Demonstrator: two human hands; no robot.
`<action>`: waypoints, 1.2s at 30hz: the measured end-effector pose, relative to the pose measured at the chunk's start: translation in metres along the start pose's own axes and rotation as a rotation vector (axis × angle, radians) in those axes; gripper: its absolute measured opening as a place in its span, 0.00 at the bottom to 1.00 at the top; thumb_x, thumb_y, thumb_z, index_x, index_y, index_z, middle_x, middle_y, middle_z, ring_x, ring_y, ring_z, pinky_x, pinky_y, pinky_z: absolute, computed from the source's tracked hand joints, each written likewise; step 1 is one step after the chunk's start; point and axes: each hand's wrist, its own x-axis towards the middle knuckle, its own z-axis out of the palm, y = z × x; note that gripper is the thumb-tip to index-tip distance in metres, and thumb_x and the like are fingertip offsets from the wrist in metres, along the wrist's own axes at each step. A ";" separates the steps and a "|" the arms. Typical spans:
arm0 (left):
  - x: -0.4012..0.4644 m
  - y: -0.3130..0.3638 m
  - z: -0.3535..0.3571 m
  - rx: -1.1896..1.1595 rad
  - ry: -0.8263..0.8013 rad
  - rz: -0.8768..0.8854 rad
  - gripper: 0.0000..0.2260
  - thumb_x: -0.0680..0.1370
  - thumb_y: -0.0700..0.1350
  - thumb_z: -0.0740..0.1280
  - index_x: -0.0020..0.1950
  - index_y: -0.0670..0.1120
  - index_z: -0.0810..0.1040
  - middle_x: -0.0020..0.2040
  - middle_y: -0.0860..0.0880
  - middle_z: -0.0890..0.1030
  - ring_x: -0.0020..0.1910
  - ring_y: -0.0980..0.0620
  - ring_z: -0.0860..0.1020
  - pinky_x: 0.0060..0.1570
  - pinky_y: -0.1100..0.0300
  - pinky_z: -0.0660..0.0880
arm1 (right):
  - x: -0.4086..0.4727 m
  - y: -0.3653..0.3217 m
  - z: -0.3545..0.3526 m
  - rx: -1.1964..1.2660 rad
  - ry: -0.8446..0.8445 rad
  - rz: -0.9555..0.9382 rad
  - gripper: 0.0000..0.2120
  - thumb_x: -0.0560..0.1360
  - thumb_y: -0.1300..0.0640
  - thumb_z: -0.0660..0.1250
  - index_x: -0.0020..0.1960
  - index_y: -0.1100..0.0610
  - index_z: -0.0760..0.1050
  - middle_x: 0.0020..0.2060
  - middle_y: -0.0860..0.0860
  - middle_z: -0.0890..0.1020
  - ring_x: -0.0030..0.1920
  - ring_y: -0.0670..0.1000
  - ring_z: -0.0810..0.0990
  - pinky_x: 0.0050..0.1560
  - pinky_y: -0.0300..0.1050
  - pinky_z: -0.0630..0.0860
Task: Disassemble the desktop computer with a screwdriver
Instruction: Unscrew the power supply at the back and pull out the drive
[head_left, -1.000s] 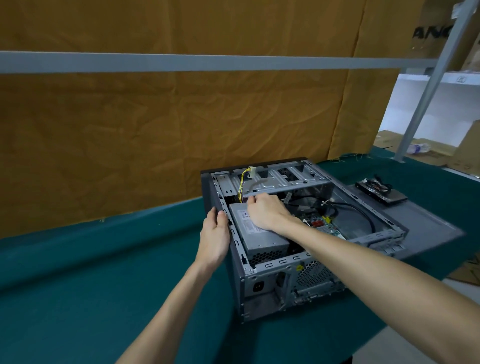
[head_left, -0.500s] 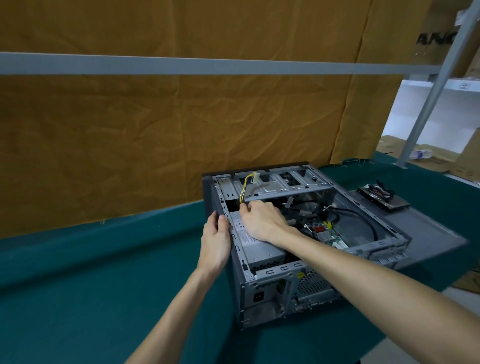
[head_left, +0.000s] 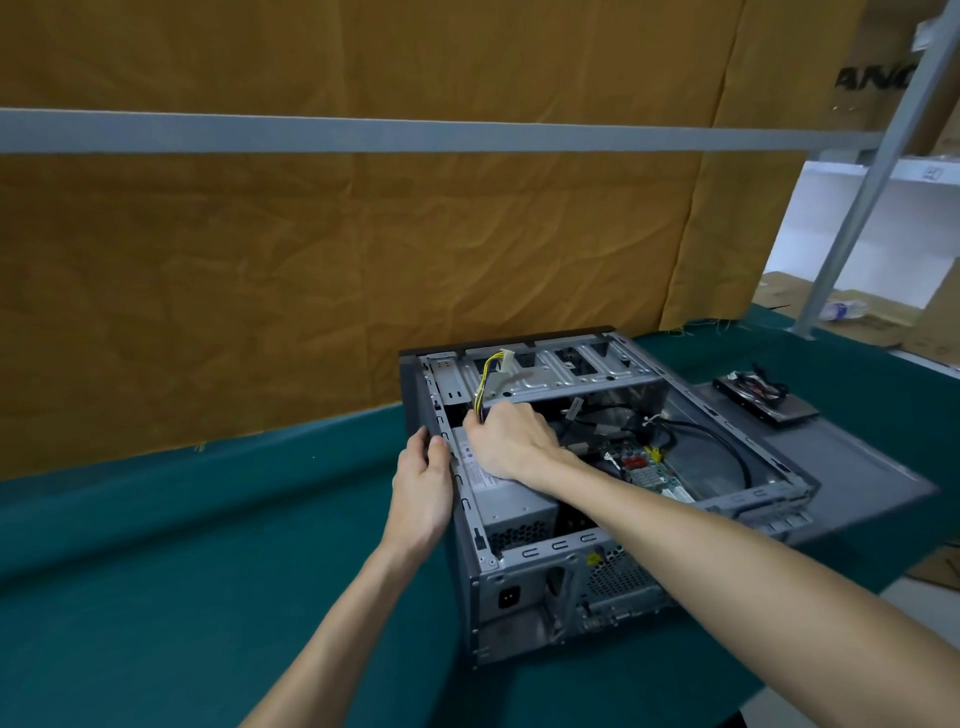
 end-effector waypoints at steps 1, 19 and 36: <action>0.000 0.000 -0.001 0.003 -0.005 -0.003 0.23 0.86 0.52 0.53 0.79 0.45 0.63 0.76 0.45 0.69 0.75 0.45 0.67 0.75 0.45 0.62 | 0.000 0.001 0.000 0.002 0.013 0.003 0.24 0.81 0.42 0.55 0.34 0.55 0.71 0.33 0.52 0.76 0.34 0.57 0.75 0.32 0.45 0.65; -0.006 0.006 0.003 0.019 0.037 -0.007 0.24 0.86 0.51 0.52 0.81 0.46 0.60 0.80 0.47 0.63 0.78 0.48 0.61 0.77 0.51 0.56 | 0.000 0.001 -0.001 0.042 0.085 0.002 0.25 0.81 0.43 0.58 0.31 0.56 0.70 0.30 0.53 0.77 0.36 0.59 0.79 0.32 0.44 0.67; -0.009 0.016 -0.007 0.168 -0.029 0.013 0.21 0.85 0.51 0.51 0.75 0.44 0.67 0.67 0.44 0.76 0.65 0.43 0.75 0.68 0.45 0.70 | 0.008 0.020 0.000 0.160 0.074 0.010 0.27 0.80 0.42 0.61 0.26 0.56 0.70 0.21 0.51 0.72 0.23 0.53 0.71 0.26 0.41 0.65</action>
